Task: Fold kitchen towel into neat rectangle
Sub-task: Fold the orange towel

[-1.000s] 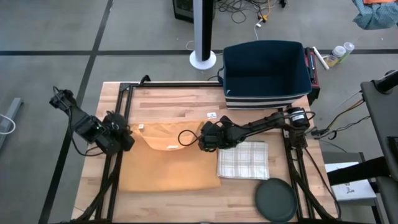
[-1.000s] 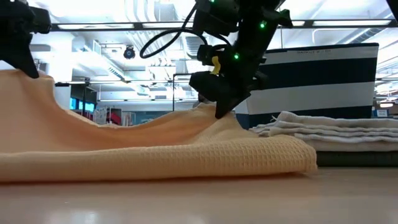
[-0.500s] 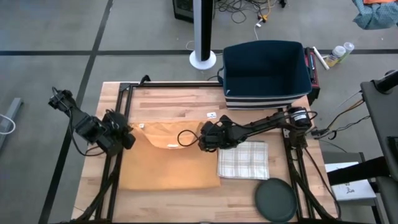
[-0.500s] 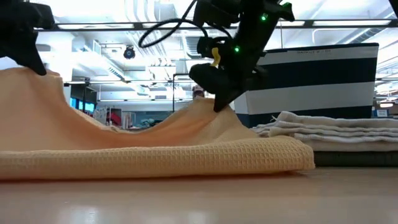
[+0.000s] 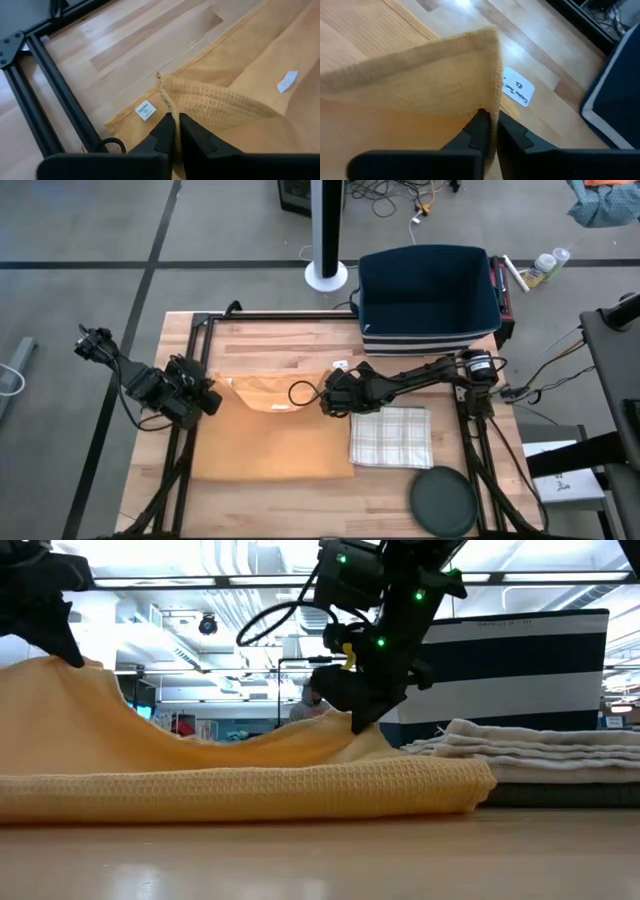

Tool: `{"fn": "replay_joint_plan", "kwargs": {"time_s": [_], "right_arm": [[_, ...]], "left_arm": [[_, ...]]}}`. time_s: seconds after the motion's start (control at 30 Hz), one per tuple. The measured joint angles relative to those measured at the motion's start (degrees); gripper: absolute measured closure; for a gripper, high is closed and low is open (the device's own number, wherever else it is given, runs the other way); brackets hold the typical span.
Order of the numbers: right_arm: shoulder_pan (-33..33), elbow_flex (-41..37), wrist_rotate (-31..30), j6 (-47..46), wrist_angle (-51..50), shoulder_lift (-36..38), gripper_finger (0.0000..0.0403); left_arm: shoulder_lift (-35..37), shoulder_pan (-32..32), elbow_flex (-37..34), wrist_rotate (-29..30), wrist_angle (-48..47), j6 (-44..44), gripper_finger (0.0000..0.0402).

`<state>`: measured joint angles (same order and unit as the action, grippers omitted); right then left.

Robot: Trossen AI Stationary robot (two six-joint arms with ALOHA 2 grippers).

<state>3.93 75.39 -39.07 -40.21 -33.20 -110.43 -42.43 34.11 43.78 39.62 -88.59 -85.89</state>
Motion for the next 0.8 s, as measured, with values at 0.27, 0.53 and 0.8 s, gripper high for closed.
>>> {"fn": "replay_joint_plan", "kwargs": {"time_s": [0.27, 0.53, 0.8], "right_arm": [[-0.23, -0.08, -0.10, -1.70, -2.35, 0.00, 0.0265], [-0.23, 0.01, -0.78, -0.80, -2.92, 3.24, 0.0195], [-0.11, -0.04, 12.32, 15.53, 3.92, 3.80, 0.0179]], "left_arm": [[-0.55, -0.90, 2.90, -2.30, -0.82, 2.82, 0.0324], [-1.08, -0.85, 9.84, -2.65, 2.65, 15.08, 0.0273], [-2.88, -0.85, 5.11, -7.75, 27.86, 33.93, 0.0276]]}}
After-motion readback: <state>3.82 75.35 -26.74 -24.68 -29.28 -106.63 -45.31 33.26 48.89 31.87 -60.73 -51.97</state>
